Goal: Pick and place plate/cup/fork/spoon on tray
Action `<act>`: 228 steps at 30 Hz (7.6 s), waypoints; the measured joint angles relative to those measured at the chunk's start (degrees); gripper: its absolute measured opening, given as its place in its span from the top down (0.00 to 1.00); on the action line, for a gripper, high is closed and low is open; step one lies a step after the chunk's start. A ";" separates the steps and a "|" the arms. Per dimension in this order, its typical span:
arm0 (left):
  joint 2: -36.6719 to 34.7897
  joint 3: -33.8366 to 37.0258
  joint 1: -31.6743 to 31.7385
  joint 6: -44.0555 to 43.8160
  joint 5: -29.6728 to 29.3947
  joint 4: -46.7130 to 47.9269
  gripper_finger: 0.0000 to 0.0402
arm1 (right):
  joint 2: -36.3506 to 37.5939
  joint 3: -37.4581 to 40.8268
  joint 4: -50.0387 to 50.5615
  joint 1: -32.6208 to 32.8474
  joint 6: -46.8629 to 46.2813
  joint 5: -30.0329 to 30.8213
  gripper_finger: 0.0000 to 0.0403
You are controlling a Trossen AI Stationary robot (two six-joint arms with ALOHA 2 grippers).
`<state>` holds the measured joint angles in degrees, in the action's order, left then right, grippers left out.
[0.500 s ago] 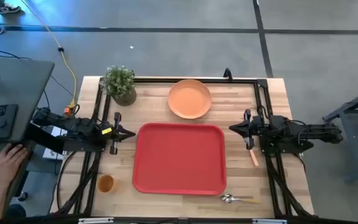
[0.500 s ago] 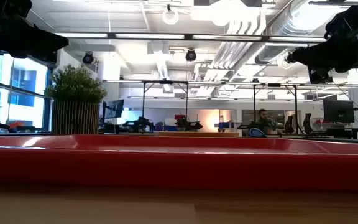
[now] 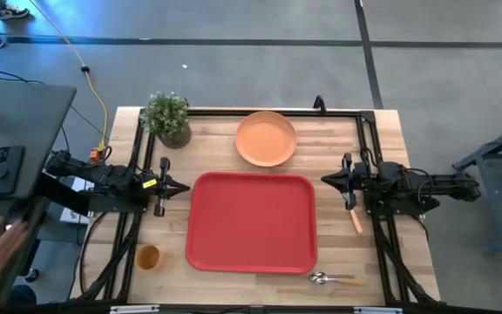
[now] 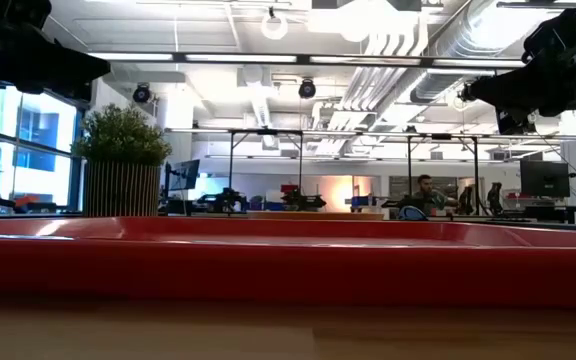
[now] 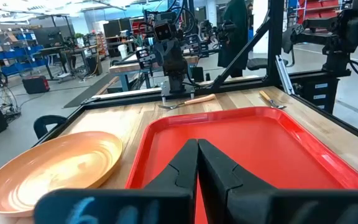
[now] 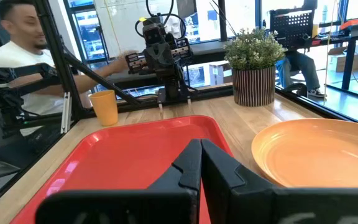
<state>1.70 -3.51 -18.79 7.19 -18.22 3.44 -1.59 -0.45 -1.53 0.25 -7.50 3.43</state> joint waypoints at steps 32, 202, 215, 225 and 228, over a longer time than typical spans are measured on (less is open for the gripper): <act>0.02 0.00 0.00 0.01 0.02 0.00 0.99 | 0.01 -0.02 0.01 0.02 -0.01 -0.01 1.00; 9.33 2.86 16.57 -2.85 -30.14 -20.94 0.95 | -99.11 -47.87 6.42 -39.59 -20.46 -6.68 0.70; 9.33 2.87 16.57 -1.08 -30.42 -21.72 0.95 | -99.09 -48.13 5.93 -41.13 -16.16 -7.96 0.96; 9.34 2.86 16.56 -1.59 -28.44 -23.04 0.95 | -99.18 -47.98 -1.32 -40.35 -16.23 -7.37 1.00; 9.34 2.86 16.55 -2.39 -28.43 -23.05 0.95 | -99.18 -47.98 -3.32 -40.35 -16.22 -7.59 1.00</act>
<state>11.03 -0.64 -2.23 4.81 -46.65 -19.61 -100.77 -48.42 -4.85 -40.10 -23.72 -4.16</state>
